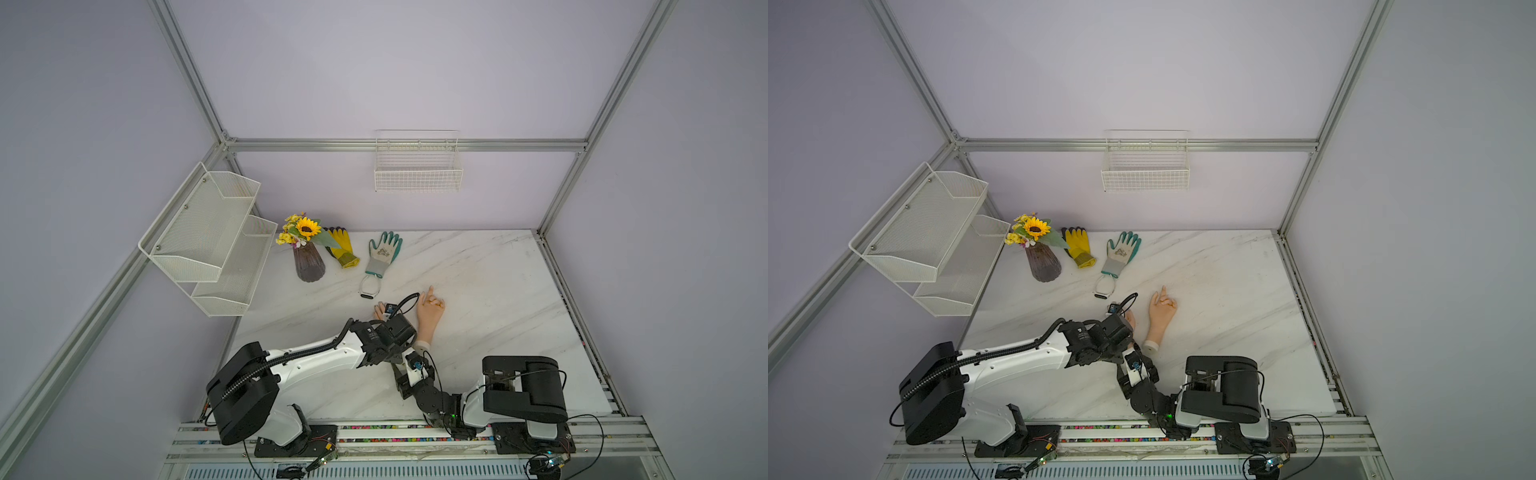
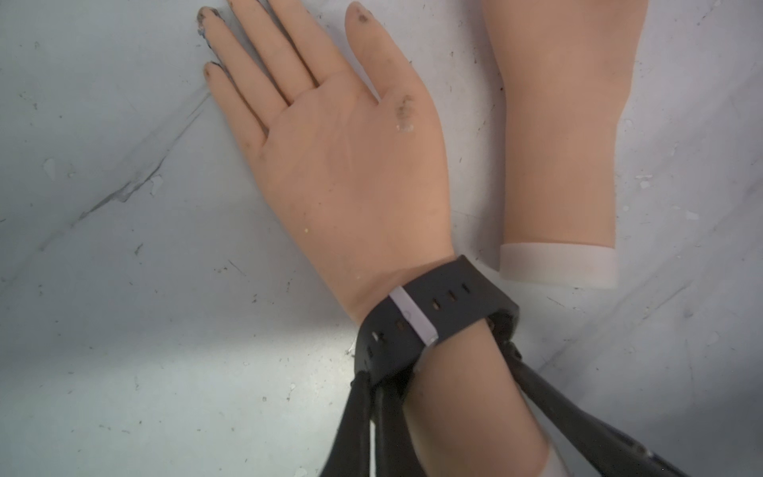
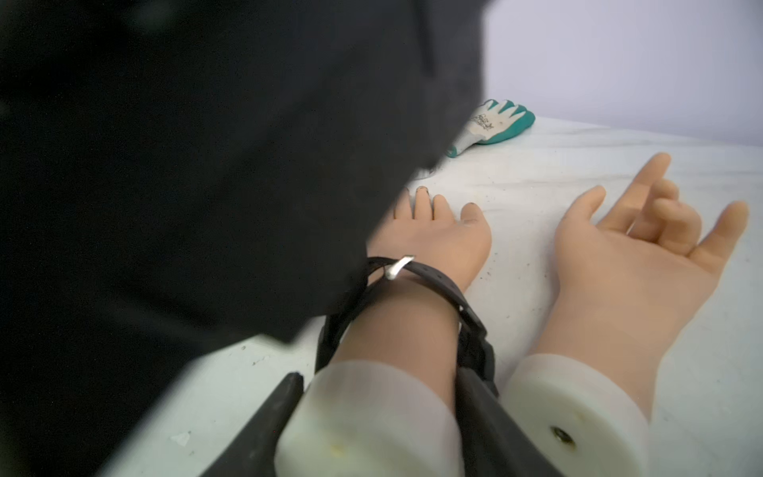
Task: Take off the watch
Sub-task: Untie the watch from the hand.
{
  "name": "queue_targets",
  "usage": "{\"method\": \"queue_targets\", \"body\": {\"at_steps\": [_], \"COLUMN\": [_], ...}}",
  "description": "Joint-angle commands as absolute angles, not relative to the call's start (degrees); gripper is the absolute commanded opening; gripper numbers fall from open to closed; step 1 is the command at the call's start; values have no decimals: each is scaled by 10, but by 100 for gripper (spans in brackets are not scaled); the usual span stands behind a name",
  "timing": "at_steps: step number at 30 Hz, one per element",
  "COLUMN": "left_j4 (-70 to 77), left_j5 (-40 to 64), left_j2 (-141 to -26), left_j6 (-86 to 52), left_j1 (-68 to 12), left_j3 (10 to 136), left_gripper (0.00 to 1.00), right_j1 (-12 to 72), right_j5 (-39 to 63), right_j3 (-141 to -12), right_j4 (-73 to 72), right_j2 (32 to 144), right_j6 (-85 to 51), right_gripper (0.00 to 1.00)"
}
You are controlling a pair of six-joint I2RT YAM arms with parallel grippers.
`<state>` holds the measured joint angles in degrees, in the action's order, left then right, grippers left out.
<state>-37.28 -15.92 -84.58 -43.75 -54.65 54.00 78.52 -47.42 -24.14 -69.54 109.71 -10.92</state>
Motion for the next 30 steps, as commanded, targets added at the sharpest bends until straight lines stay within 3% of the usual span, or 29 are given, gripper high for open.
{"method": "queue_targets", "body": {"at_steps": [1,13,20,30], "left_j4": [-382,-405,-453,-345], "left_j5": [-155,-133,-215,-254], "left_j2": [-839,-816,-826,-850], "left_j6": [-426,-380,-325,-212], "left_j1": [-545,-509,-485,-485], "left_j3": [565,605,653,634], "left_gripper": [0,0,0,0], "right_j1": [771,715,701,675], "right_j5": [-385,-135,-75,11], "right_j3": [-227,-204,-235,-249], "right_j4": [-744,-754,-672,-647], "right_j2": [1090,1088,1101,1120], "right_j6": [-110,-112,-133,-147], "right_gripper": [46,10,5,0]}}
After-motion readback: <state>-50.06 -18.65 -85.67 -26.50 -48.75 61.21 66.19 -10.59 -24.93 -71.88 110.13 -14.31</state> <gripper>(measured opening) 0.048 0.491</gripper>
